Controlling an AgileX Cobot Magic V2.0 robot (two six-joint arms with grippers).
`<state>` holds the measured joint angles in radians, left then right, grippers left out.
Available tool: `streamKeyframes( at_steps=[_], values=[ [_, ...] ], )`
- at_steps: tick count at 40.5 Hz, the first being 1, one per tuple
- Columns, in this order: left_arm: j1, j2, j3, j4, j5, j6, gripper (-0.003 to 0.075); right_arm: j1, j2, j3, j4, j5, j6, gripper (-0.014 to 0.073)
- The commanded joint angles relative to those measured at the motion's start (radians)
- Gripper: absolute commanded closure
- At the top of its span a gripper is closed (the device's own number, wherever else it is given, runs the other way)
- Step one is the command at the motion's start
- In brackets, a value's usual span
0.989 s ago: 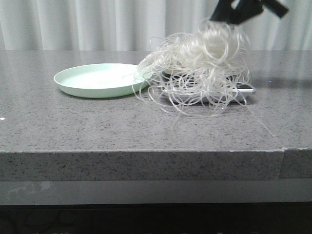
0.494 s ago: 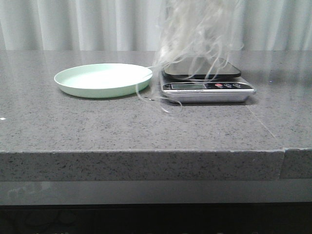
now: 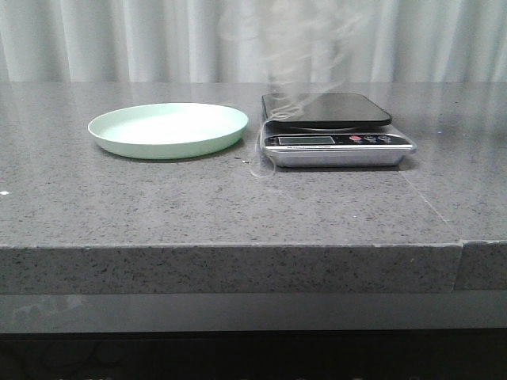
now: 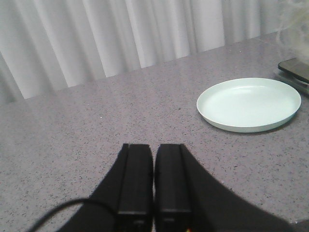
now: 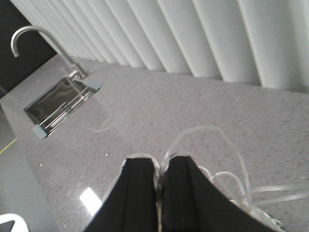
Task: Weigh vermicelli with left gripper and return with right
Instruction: 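Lift the vermicelli with the right gripper and carry it over the plate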
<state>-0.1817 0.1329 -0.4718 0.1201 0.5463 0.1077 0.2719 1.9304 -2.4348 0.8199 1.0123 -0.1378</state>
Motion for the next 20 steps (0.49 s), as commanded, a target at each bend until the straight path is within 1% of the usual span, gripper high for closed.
streamKeyframes(
  at_steps=[1,8,15,20],
  values=[
    [0.0,0.011,-0.025,-0.019,-0.08,-0.01,0.0583,0.035,-0.017,-0.03,0.06,-0.104,-0.011,0.0442],
    [0.0,0.011,-0.025,-0.023,-0.08,-0.01,0.0583,0.085,0.047,-0.03,0.058,-0.146,-0.03,0.0442],
    [0.0,0.011,-0.025,-0.027,-0.08,-0.01,0.0582,0.093,0.116,-0.03,0.059,-0.153,-0.03,0.0442],
    [0.0,0.011,-0.025,-0.038,-0.08,-0.01,0.0583,0.093,0.167,-0.03,0.056,-0.128,-0.03,0.0441]
  ],
)
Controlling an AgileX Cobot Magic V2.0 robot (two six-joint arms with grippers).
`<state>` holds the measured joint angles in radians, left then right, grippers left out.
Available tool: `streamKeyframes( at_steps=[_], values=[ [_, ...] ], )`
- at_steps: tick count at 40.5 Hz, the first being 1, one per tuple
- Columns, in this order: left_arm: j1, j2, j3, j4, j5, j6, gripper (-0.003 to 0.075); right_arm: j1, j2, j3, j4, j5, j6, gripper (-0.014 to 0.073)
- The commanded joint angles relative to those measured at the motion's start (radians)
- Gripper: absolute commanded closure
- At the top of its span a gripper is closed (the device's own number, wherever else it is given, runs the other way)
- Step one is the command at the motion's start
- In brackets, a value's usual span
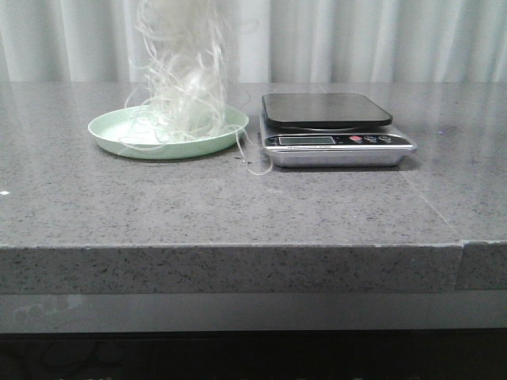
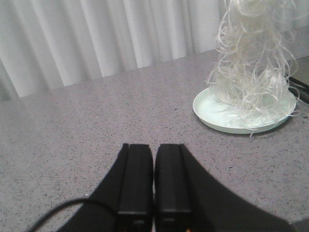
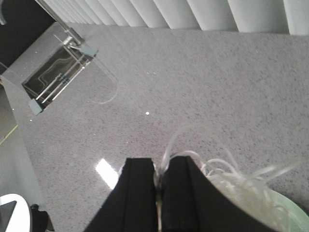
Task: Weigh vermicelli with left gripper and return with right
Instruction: 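Lift the vermicelli with the right gripper and carry it over the plate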
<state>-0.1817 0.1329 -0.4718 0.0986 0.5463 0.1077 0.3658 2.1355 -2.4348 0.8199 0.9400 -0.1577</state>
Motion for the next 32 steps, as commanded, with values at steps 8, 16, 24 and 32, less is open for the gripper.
streamKeyframes(
  at_steps=[8,16,24,32],
  values=[
    [0.0,0.011,-0.025,-0.054,-0.08,-0.01,0.0583,-0.001,0.02,-0.03,0.052,0.031,-0.01,0.0441],
    [0.0,0.011,-0.025,-0.065,-0.08,-0.01,0.0583,0.004,0.046,-0.03,0.027,0.116,-0.01,0.0441],
    [0.0,0.011,-0.025,-0.065,-0.08,-0.01,0.0583,0.048,0.046,-0.03,-0.066,0.135,-0.01,0.0441],
    [0.0,0.011,-0.025,-0.065,-0.08,-0.01,0.0582,0.123,0.054,-0.03,-0.164,0.131,-0.01,0.0441]
  ],
)
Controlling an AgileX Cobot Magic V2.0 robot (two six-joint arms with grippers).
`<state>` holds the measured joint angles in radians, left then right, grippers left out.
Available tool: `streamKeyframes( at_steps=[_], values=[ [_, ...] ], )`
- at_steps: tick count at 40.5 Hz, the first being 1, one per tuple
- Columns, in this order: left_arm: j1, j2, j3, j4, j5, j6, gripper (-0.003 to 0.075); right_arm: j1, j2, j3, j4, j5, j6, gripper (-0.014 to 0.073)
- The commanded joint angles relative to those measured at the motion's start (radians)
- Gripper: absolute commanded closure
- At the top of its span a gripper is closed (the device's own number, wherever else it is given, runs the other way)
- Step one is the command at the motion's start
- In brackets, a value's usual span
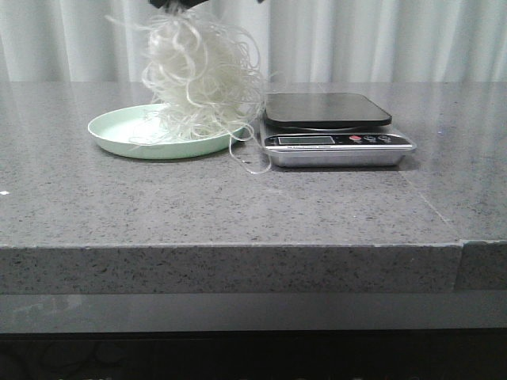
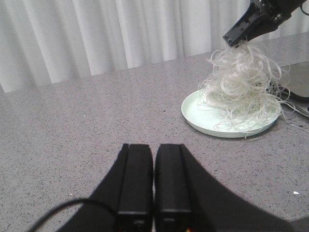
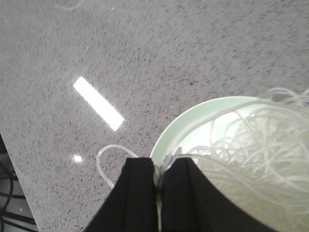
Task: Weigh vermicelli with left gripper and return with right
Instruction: 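Lower the vermicelli onto the green plate and open the right gripper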
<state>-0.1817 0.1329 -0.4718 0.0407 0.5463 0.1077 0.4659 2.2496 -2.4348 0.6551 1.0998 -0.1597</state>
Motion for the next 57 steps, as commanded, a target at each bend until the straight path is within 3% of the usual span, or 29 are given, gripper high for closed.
streamKeyframes(
  at_steps=[1,18,21,27,30,44,50,55,57],
  values=[
    [0.0,0.011,-0.025,-0.007,-0.08,-0.01,0.0583,0.028,-0.058,-0.03,-0.005,-0.029,-0.009,0.0441],
    [0.0,0.011,-0.025,-0.011,-0.074,-0.01,0.0583,0.048,-0.033,-0.029,-0.015,-0.024,-0.003,0.0433],
    [0.0,0.011,-0.025,-0.011,-0.074,-0.01,0.0583,0.048,-0.033,-0.029,-0.014,-0.022,-0.003,0.037],
    [0.0,0.011,-0.025,-0.011,-0.074,-0.01,0.0583,0.048,-0.035,-0.029,-0.006,-0.019,-0.003,0.0144],
    [0.0,0.011,-0.025,-0.011,-0.074,-0.01,0.0583,0.048,-0.038,-0.029,-0.003,-0.012,-0.003,0.0094],
    [0.0,0.011,-0.025,-0.011,-0.074,-0.01,0.0583,0.035,-0.121,-0.029,-0.063,0.04,-0.003,0.0113],
    [0.0,0.011,-0.025,-0.011,-0.074,-0.01,0.0583,0.008,-0.195,-0.03,-0.193,0.05,-0.003,0.0256],
    [0.0,0.011,-0.025,-0.011,-0.074,-0.01,0.0583,-0.023,-0.256,-0.03,-0.305,0.071,-0.003,0.0445],
    [0.0,0.011,-0.025,-0.011,-0.074,-0.01,0.0583,-0.036,-0.27,-0.03,-0.339,0.073,-0.003,0.0435]
  ],
)
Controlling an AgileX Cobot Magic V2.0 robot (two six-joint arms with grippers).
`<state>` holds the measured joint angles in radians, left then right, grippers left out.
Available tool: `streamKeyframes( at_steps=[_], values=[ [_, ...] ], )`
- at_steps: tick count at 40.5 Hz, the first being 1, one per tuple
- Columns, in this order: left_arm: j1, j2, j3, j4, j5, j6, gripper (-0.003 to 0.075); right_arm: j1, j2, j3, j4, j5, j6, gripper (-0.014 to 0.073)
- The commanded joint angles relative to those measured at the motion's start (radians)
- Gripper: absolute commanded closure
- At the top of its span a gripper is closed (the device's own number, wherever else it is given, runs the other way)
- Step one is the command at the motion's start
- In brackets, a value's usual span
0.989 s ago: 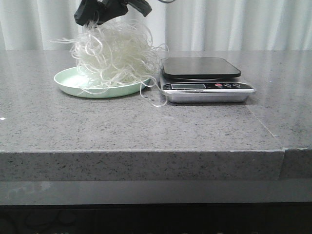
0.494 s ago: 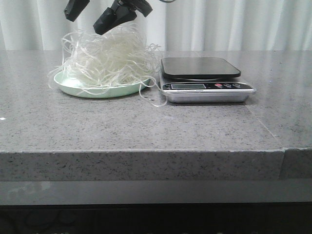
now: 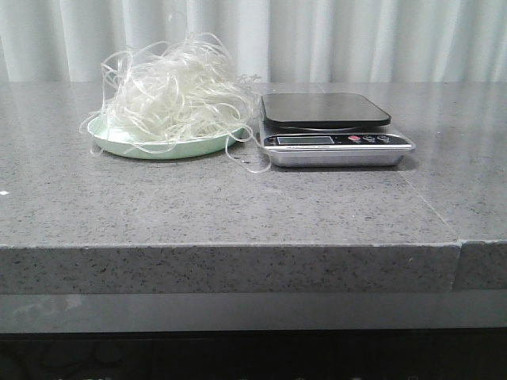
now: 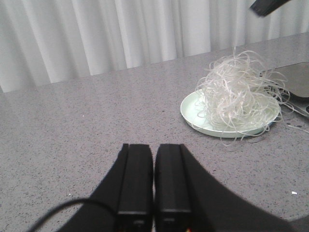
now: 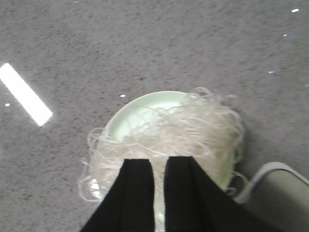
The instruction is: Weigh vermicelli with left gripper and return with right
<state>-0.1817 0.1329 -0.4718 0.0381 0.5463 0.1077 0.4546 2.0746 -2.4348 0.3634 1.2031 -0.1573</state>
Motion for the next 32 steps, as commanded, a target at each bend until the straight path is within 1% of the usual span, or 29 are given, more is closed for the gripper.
streamKeyframes(
  at_steps=[1,6,11,15,20,25,32],
  values=[
    [0.0,0.011,-0.025,-0.008,-0.074,-0.01,0.0583,-0.031,-0.102,-0.029,-0.061,-0.028,-0.005,0.0434],
    [0.0,0.011,-0.025,-0.008,-0.074,-0.01,0.0583,-0.066,-0.123,-0.029,-0.134,0.001,0.046,0.0439],
    [0.0,0.011,-0.025,-0.008,-0.074,-0.01,0.0582,-0.073,-0.123,-0.024,-0.288,0.012,0.119,0.0439],
    [0.0,0.011,-0.025,-0.008,-0.074,-0.01,0.0582,-0.073,-0.126,-0.011,-0.376,0.005,0.172,0.0439],
    [0.0,0.011,-0.025,-0.008,-0.074,-0.01,0.0583,-0.073,-0.139,0.035,-0.427,-0.017,0.198,0.0439],
    [0.0,0.011,-0.025,-0.008,-0.074,-0.01,0.0583,-0.073,-0.179,0.14,-0.442,-0.088,0.199,0.0439],
    [0.0,0.011,-0.025,-0.008,-0.074,-0.01,0.0583,-0.074,-0.324,0.438,-0.473,-0.282,0.211,0.0439]
  ],
)
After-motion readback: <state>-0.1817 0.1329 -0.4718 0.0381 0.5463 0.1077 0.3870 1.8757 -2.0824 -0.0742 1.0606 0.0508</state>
